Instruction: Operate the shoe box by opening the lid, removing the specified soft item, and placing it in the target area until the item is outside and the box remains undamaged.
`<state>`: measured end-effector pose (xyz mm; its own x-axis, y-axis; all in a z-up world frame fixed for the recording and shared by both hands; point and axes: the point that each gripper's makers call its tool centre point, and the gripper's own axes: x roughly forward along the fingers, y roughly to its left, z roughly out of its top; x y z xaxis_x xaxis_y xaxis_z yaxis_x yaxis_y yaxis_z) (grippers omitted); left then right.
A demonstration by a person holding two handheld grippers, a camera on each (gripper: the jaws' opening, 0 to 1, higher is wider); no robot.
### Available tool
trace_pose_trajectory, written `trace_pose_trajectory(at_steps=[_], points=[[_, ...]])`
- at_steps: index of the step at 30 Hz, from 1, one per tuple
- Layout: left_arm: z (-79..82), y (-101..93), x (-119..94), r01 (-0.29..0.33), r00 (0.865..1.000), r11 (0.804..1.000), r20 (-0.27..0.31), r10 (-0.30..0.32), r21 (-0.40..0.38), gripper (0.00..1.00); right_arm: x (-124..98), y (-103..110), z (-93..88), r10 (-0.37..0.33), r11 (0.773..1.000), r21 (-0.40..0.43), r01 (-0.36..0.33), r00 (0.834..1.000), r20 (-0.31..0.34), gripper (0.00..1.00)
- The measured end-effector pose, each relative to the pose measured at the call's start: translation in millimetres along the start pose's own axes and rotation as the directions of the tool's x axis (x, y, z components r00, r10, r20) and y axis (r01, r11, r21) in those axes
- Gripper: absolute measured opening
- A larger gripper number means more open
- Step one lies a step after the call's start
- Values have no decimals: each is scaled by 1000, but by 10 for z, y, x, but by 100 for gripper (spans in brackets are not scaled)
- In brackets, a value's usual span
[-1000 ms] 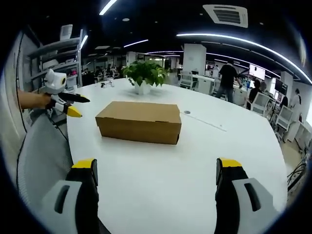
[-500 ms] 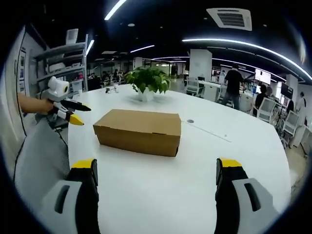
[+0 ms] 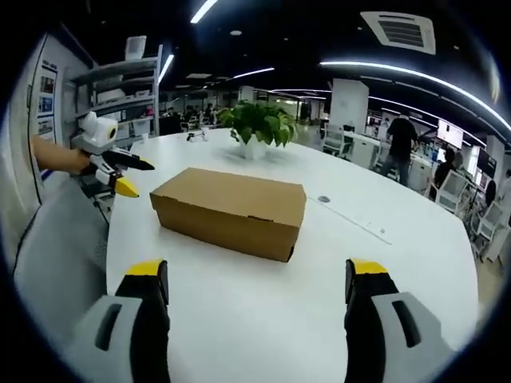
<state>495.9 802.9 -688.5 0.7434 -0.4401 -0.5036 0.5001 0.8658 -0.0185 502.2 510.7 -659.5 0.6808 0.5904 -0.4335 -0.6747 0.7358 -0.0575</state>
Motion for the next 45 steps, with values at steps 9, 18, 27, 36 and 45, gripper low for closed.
trace_pose_trajectory(at_steps=[9,18,27,36,45], points=[[-48,-38,102,-16,1000,1000,-12,16,-4,86,234,-82,-13,59,998,-26,-59,998,-14,84],[-123,-44,198,-63,997,998,-35,63,-4,86,467,-182,-46,111,991,-69,-113,993,-40,80],[-147,-42,283,-88,995,996,-41,87,-22,82,664,-272,-47,147,984,-94,-151,988,-50,74],[-138,-52,385,-108,994,993,-41,106,-44,73,844,-377,-90,157,982,-101,-163,986,-60,66],[-127,-13,434,-144,989,986,-37,141,-80,66,1058,-428,-81,173,976,-119,-182,982,-78,61]])
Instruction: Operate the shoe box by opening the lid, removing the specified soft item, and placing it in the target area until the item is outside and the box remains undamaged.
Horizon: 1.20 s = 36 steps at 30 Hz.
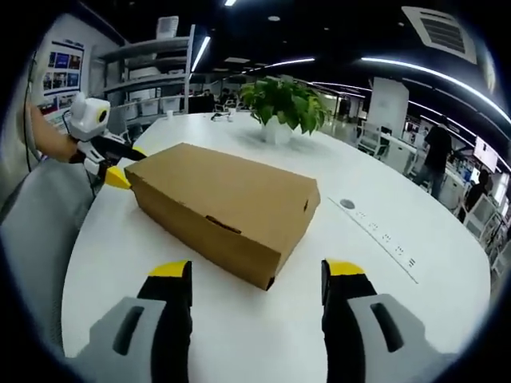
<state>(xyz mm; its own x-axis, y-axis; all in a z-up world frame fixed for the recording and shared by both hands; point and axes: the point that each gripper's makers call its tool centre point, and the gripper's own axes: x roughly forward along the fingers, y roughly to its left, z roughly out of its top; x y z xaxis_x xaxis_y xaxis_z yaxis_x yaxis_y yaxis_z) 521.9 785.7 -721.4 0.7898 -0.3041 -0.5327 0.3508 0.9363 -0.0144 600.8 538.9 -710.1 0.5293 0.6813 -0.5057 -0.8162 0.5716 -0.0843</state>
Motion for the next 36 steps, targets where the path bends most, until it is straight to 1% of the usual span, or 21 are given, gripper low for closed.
trace_pose_trajectory(at_steps=[4,9,15,19,22,26,30,36], points=[[-2,29,19,-19,1000,1000,3,19,0,67,89,-25,11,16,1000,-10,-16,1000,-9,60],[-31,27,50,-25,1000,1000,-7,25,-5,65,204,-58,21,38,999,-31,-38,999,-27,58],[-63,-6,94,-18,1000,1000,-17,18,-7,61,324,-72,-8,67,996,-62,-70,996,-61,54],[-66,-18,114,-16,1000,1000,-19,15,-6,60,372,-94,-10,74,994,-69,-79,995,-71,50],[-66,-26,135,-12,1000,1000,-15,11,-17,60,421,-82,-20,95,993,-68,-101,992,-83,50],[-68,-35,140,-14,1000,1000,-11,14,-21,60,442,-49,-22,120,989,-81,-127,989,-92,50],[-59,-40,136,-16,1000,1000,-8,16,-7,60,442,1,-27,148,984,-82,-156,984,-96,46],[-56,-39,131,-2,1000,1000,-10,2,-6,58,447,15,-25,140,985,-83,-149,985,-99,45]])
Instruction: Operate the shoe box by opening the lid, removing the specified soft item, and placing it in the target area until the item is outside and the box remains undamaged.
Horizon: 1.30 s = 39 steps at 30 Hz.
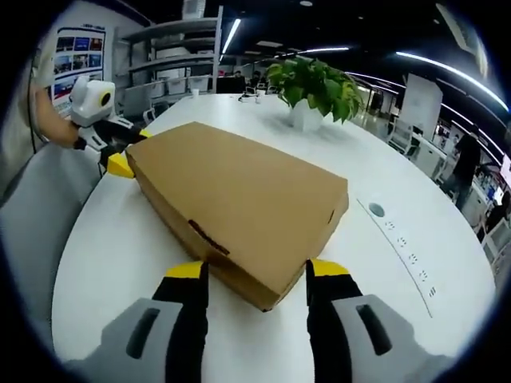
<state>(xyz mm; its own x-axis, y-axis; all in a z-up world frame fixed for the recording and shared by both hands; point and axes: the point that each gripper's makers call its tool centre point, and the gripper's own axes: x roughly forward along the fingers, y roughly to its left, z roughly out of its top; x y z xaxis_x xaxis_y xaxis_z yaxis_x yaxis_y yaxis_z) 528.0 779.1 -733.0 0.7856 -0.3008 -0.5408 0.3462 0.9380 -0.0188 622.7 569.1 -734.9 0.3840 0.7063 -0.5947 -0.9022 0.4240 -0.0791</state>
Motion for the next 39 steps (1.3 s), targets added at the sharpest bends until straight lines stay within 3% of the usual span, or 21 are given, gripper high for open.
trace_pose_trajectory(at_steps=[14,39], points=[[-21,59,-41,29,999,999,-16,-29,18,56,7,89,18,-22,1000,19,22,1000,-7,44],[-61,317,-90,125,989,990,-87,-119,70,55,11,397,83,-80,987,140,80,997,-1,43]])
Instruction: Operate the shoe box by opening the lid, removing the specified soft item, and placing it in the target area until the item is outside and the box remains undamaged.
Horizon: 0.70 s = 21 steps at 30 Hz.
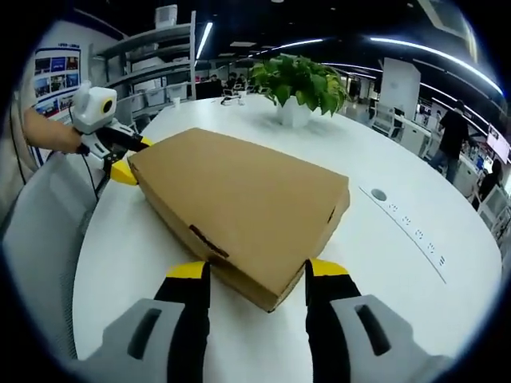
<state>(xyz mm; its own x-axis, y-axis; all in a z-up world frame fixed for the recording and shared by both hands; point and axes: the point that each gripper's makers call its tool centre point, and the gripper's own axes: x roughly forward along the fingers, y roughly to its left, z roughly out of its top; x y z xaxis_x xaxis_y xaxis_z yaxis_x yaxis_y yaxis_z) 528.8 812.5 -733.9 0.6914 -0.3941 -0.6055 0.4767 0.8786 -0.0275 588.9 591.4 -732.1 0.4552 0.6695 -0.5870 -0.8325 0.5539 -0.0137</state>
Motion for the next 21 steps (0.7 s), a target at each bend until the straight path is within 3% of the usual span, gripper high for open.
trace_pose_trajectory(at_steps=[21], points=[[-9,192,-14,94,995,993,-43,-91,70,55,-1,225,6,-95,992,79,97,995,-33,43]])
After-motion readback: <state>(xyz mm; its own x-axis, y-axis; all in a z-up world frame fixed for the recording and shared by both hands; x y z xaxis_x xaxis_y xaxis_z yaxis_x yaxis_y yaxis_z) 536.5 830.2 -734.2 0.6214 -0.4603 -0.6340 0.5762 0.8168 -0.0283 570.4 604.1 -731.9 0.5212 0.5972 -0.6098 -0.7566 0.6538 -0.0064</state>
